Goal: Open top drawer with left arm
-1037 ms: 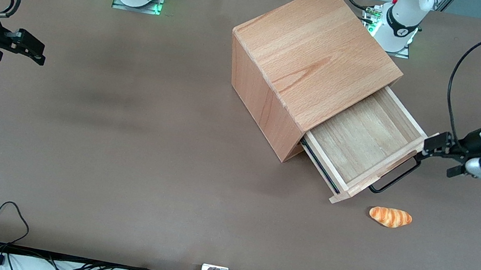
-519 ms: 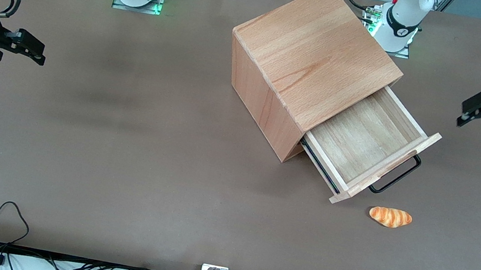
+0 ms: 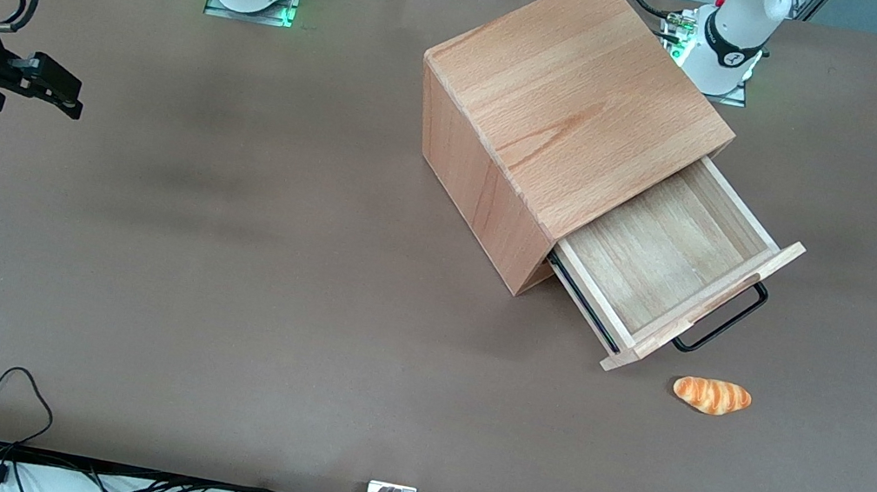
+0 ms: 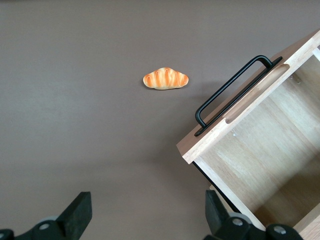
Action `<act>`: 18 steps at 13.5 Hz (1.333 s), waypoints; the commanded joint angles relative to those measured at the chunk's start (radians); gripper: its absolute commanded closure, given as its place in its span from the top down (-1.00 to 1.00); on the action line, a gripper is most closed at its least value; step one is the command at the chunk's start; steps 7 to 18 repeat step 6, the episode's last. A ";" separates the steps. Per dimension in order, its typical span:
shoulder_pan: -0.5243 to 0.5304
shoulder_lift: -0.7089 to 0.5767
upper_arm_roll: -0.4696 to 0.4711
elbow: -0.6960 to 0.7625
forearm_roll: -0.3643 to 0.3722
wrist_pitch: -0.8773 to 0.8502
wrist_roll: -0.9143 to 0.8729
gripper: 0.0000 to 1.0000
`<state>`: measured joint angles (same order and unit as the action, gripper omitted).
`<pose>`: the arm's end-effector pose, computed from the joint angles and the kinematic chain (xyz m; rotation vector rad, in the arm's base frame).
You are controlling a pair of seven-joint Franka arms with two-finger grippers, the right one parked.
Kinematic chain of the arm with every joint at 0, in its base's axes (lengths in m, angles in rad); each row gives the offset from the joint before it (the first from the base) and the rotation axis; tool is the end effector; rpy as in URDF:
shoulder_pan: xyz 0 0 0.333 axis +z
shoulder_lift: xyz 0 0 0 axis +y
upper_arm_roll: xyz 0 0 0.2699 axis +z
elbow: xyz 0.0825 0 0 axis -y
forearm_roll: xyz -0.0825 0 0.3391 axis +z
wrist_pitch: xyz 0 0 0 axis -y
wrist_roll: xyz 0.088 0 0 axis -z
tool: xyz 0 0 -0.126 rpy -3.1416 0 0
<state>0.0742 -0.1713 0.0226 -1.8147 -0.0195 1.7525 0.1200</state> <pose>0.4786 0.0451 0.5550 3.1253 -0.0326 0.1735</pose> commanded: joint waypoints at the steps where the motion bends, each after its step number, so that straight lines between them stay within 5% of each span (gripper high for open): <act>1: -0.004 0.004 -0.003 0.000 0.012 -0.005 -0.031 1.00; 18: -0.002 0.010 -0.004 0.002 0.010 -0.007 -0.043 1.00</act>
